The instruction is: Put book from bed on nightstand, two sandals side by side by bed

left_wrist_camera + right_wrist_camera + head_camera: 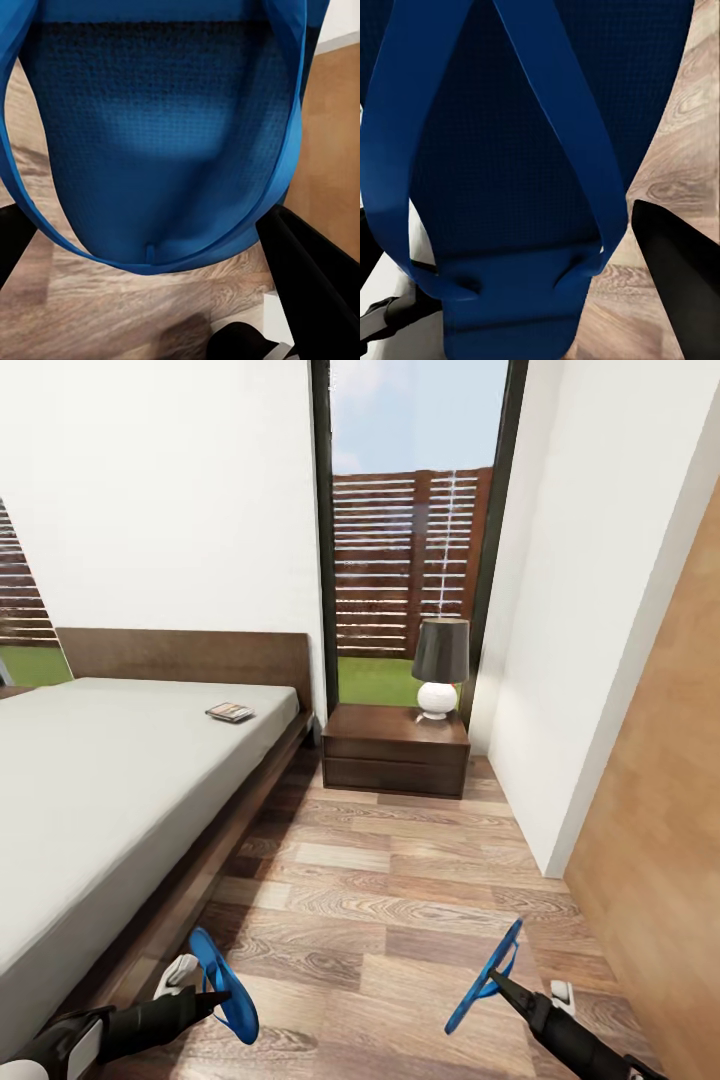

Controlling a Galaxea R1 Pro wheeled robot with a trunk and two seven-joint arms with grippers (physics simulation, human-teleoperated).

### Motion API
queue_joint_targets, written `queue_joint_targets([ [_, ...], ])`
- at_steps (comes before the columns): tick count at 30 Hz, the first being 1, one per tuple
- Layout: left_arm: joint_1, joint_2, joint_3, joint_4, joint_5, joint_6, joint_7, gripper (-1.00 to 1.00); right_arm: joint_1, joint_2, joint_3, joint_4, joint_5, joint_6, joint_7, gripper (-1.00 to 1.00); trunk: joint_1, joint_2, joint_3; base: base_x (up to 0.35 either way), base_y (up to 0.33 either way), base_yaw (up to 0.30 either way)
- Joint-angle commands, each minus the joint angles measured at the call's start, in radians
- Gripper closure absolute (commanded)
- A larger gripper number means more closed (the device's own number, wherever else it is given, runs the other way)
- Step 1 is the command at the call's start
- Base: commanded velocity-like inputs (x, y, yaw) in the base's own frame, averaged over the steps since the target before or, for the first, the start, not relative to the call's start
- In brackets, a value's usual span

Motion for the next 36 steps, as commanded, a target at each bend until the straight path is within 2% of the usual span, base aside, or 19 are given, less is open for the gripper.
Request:
queue_joint_targets([
  [1, 0.000, -0.001, 0.007, -0.001, -0.005, 0.010, -0.004, 1.00, 0.000, 0.000, 0.000, -0.001, -0.007, 0.011, -0.019, 1.00, 0.000, 0.000, -0.001, 0.000, 0.000, 0.000],
  [5, -0.001, -0.001, 0.007, -0.001, -0.005, 0.010, -0.004, 1.00, 0.000, 0.000, 0.000, -0.010, -0.008, 0.007, -0.096, 1.00, 0.000, 0.000, -0.001, 0.000, 0.000, 0.000],
  [10, 0.000, -0.001, 0.007, -0.001, -0.005, 0.010, -0.004, 1.00, 0.000, 0.002, -0.001, -0.023, -0.013, 0.013, -0.237, 1.00, 0.000, 0.000, -0.001, 0.000, 0.000, 0.000],
  [18, 0.000, -0.001, 0.007, -0.001, -0.005, 0.010, -0.004, 1.00, 0.000, 0.022, -0.003, -0.028, -0.023, 0.041, -0.397, 1.00, 0.000, 0.000, -0.001, 0.000, 0.000, 0.000],
  [24, -0.001, -0.001, 0.007, -0.001, -0.005, 0.010, -0.004, 1.00, 0.000, 0.059, -0.009, -0.053, -0.030, 0.049, -0.576, 1.00, 0.000, 0.000, -0.001, 0.000, 0.000, 0.000],
  [31, 0.000, -0.002, 0.007, -0.001, -0.005, 0.008, -0.001, 1.00, -0.002, 0.075, -0.012, -0.075, -0.032, 0.050, -0.682, 1.00, 0.000, 0.000, -0.001, 0.000, 0.000, 0.000],
  [36, -0.001, -0.003, 0.007, -0.001, -0.005, 0.008, 0.001, 1.00, -0.002, 0.086, -0.013, -0.079, -0.032, 0.059, -0.710, 1.00, 0.000, 0.000, -0.001, 0.000, 0.000, 0.000],
])
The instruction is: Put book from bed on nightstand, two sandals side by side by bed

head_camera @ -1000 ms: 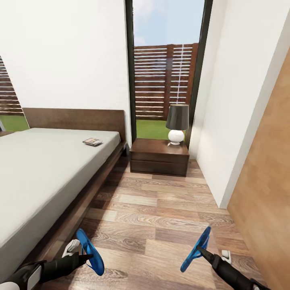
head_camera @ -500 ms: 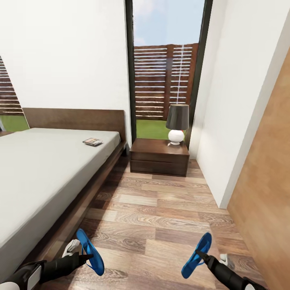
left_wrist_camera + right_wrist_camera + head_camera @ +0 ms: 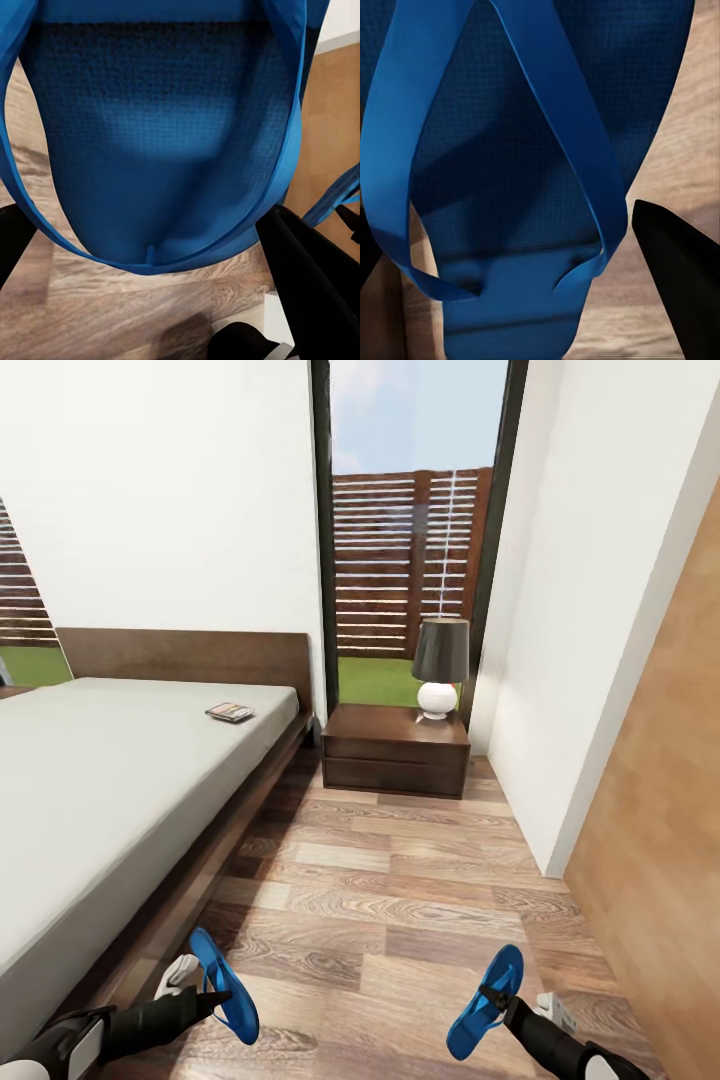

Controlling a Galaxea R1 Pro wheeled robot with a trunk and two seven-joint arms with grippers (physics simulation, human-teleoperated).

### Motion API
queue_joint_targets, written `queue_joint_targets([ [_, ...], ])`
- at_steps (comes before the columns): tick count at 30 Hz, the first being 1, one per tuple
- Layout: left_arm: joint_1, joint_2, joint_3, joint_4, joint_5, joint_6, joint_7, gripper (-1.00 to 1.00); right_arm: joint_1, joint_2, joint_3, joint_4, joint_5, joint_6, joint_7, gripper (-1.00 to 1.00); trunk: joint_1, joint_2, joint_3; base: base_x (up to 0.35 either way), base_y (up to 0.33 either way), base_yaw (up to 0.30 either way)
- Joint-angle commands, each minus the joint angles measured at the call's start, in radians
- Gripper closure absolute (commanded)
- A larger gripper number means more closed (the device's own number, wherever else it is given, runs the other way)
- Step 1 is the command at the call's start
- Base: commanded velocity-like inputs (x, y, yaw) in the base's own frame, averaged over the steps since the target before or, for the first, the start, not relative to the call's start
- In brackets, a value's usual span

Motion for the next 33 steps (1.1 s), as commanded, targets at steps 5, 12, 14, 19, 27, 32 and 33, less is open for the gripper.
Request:
queue_joint_targets([
  [5, 0.000, -0.001, 0.007, -0.001, -0.006, 0.011, -0.002, 1.00, 0.000, 0.003, -0.004, -0.001, -0.009, 0.013, -0.005, 1.00, 0.000, 0.000, -0.001, 0.000, 0.000, 0.000],
  [12, 0.000, -0.012, 0.007, -0.001, -0.005, 0.037, 0.018, 1.00, 0.000, 0.004, -0.004, -0.001, -0.007, 0.012, -0.006, 1.00, 0.000, 0.000, -0.001, 0.000, 0.000, 0.000],
  [14, 0.000, -0.016, 0.008, -0.002, -0.004, 0.063, 0.066, 1.00, 0.000, 0.004, -0.004, -0.001, -0.007, 0.013, -0.006, 1.00, 0.000, 0.000, -0.001, 0.000, 0.000, 0.000],
  [19, -0.001, -0.038, 0.012, -0.002, -0.003, 0.090, 0.144, 1.00, 0.000, 0.004, -0.004, -0.001, -0.008, 0.014, -0.006, 1.00, 0.000, 0.000, -0.001, 0.000, 0.000, 0.000],
  [27, -0.001, -0.073, 0.083, -0.004, -0.002, 0.140, 0.235, 1.00, 0.000, 0.004, -0.004, -0.002, -0.007, 0.014, -0.006, 1.00, 0.000, 0.000, -0.001, 0.000, 0.000, 0.000],
  [32, -0.002, -0.131, 0.243, -0.008, -0.001, 0.154, 0.458, 1.00, 0.000, 0.004, -0.004, -0.012, -0.006, 0.015, -0.006, 1.00, 0.000, 0.000, -0.001, 0.000, 0.000, 0.000],
  [33, -0.002, -0.136, 0.265, -0.009, 0.000, 0.155, 0.484, 1.00, 0.000, 0.004, -0.004, -0.012, -0.006, 0.015, -0.006, 1.00, 0.000, 0.000, -0.001, 0.000, 0.000, 0.000],
])
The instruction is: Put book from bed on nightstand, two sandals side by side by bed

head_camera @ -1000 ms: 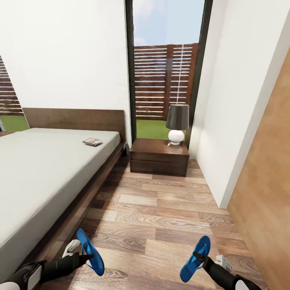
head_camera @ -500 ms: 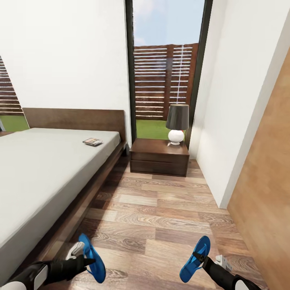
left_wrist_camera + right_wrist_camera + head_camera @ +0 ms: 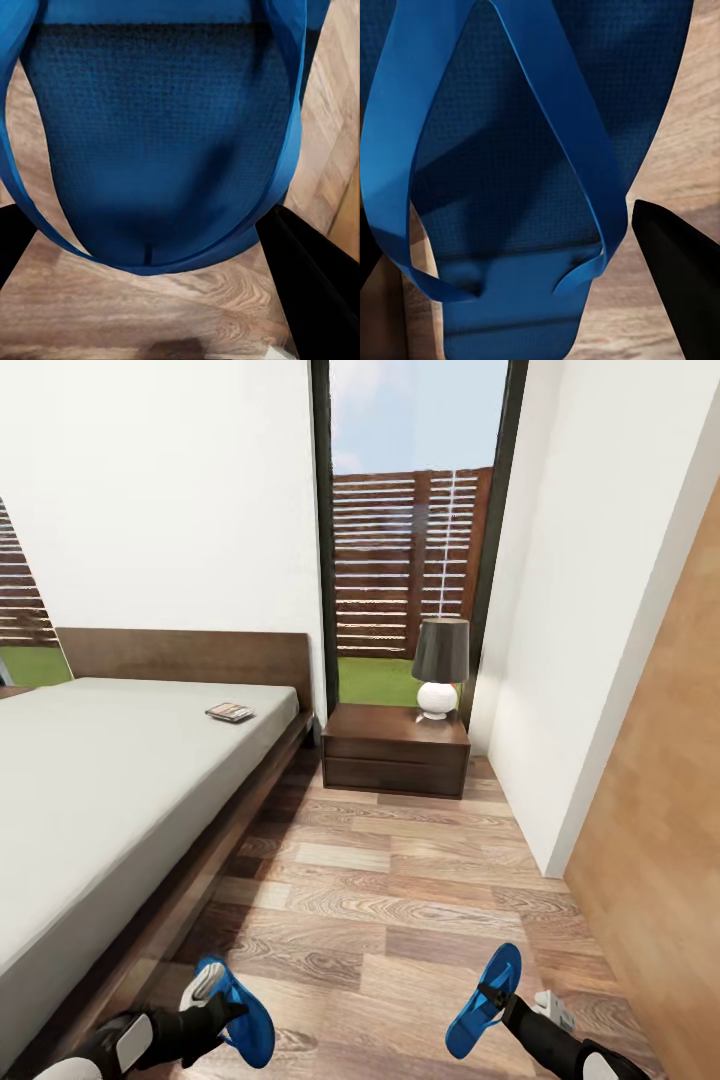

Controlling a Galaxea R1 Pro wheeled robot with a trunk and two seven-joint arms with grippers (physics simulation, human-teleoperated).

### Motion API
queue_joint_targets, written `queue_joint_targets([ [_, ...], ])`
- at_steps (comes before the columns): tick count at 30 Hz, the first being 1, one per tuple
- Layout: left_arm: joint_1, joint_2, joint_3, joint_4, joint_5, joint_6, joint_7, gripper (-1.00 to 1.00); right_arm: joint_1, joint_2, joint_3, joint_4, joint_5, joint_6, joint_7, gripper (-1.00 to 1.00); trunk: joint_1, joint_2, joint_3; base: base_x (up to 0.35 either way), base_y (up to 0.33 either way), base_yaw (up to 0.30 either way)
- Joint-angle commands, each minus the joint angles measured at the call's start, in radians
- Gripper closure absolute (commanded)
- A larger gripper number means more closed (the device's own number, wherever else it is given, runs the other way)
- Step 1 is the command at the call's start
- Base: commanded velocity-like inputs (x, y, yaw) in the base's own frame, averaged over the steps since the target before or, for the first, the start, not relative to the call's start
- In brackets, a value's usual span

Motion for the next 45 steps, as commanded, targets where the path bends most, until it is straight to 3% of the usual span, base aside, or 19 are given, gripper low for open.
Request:
queue_joint_targets([
  [1, 0.000, -0.003, 0.024, -0.002, -0.004, 0.009, 0.016, 1.00, 0.000, 0.000, -0.003, -0.001, -0.009, 0.010, 0.001, 1.00, 0.000, 0.000, -0.001, 0.000, 0.000, 0.000],
  [6, 0.000, -0.004, 0.100, -0.002, -0.006, 0.011, 0.051, 1.00, 0.000, 0.000, -0.003, -0.002, -0.009, 0.021, 0.001, 1.00, 0.000, 0.000, -0.001, 0.000, 0.000, 0.000],
  [12, 0.000, -0.001, 0.187, -0.002, -0.006, 0.012, 0.146, 1.00, 0.000, 0.000, -0.003, -0.002, -0.009, 0.029, 0.001, 1.00, 0.000, 0.000, -0.001, 0.000, 0.000, 0.000],
  [19, 0.000, 0.002, 0.196, -0.002, -0.005, 0.017, 0.189, 1.00, 0.000, 0.000, -0.003, -0.002, -0.009, 0.030, 0.001, 1.00, 0.000, 0.000, -0.001, 0.000, 0.000, 0.000],
  [26, 0.000, 0.037, 0.213, -0.021, -0.004, 0.102, 0.194, 1.00, 0.000, 0.001, -0.003, -0.003, -0.009, 0.030, 0.001, 1.00, 0.000, 0.000, -0.001, 0.000, 0.000, 0.000],
  [36, 0.000, 0.026, 0.230, -0.093, -0.005, 0.185, 0.197, 1.00, 0.000, 0.002, -0.003, -0.003, -0.009, 0.030, 0.001, 1.00, 0.000, 0.000, -0.001, 0.000, 0.000, 0.000],
  [40, 0.000, 0.024, 0.230, -0.098, -0.005, 0.189, 0.200, 1.00, 0.000, 0.002, -0.002, -0.003, -0.009, 0.030, 0.001, 1.00, 0.002, -0.001, -0.016, 0.000, 0.000, 0.000],
  [45, 0.000, 0.025, 0.230, -0.100, -0.002, 0.187, 0.262, 1.00, 0.000, 0.002, -0.002, -0.003, -0.009, 0.030, 0.001, 1.00, 0.004, -0.003, -0.036, 0.000, 0.000, 0.000],
])
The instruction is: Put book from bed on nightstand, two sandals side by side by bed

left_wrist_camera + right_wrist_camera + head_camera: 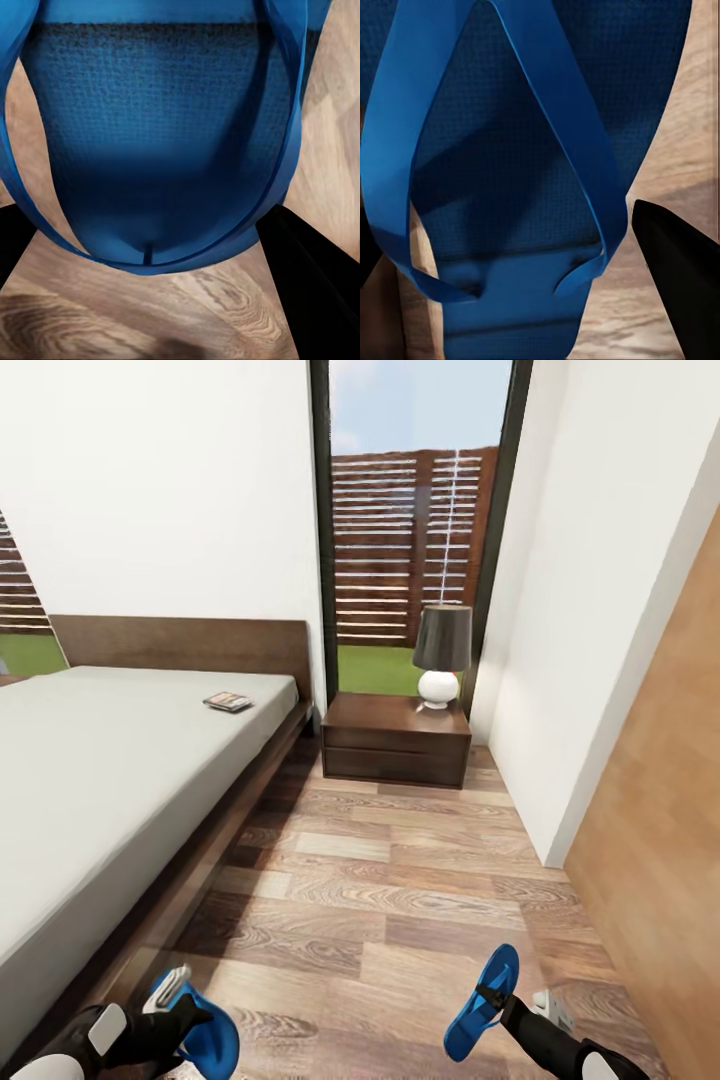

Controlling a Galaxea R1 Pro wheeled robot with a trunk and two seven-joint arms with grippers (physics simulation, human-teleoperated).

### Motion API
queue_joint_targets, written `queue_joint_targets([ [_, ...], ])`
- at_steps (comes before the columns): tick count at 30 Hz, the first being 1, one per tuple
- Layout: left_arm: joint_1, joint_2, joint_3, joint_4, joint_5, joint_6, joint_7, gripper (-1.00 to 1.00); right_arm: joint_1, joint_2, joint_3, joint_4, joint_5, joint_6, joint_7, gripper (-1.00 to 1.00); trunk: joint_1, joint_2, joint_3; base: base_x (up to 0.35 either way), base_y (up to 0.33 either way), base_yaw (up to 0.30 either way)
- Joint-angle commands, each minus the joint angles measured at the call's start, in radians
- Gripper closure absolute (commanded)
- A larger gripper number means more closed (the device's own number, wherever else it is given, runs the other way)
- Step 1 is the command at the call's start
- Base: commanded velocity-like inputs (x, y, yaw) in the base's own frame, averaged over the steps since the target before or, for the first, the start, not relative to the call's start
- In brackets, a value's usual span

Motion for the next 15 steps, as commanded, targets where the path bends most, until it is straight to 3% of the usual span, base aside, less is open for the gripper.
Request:
queue_joint_targets([
  [1, -0.001, 0.000, 0.006, -0.001, -0.002, 0.005, 0.000, 1.00, 0.000, 0.000, -0.003, -0.001, -0.009, 0.009, 0.001, 1.00, 0.000, -0.001, -0.005, 0.000, 0.000, 0.000],
  [15, -0.001, 0.004, 0.005, -0.002, 0.030, 0.005, 0.006, 1.00, 0.000, 0.000, -0.003, -0.001, -0.009, 0.008, 0.001, 1.00, 0.006, -0.004, -0.059, 0.000, 0.000, 0.000],
])
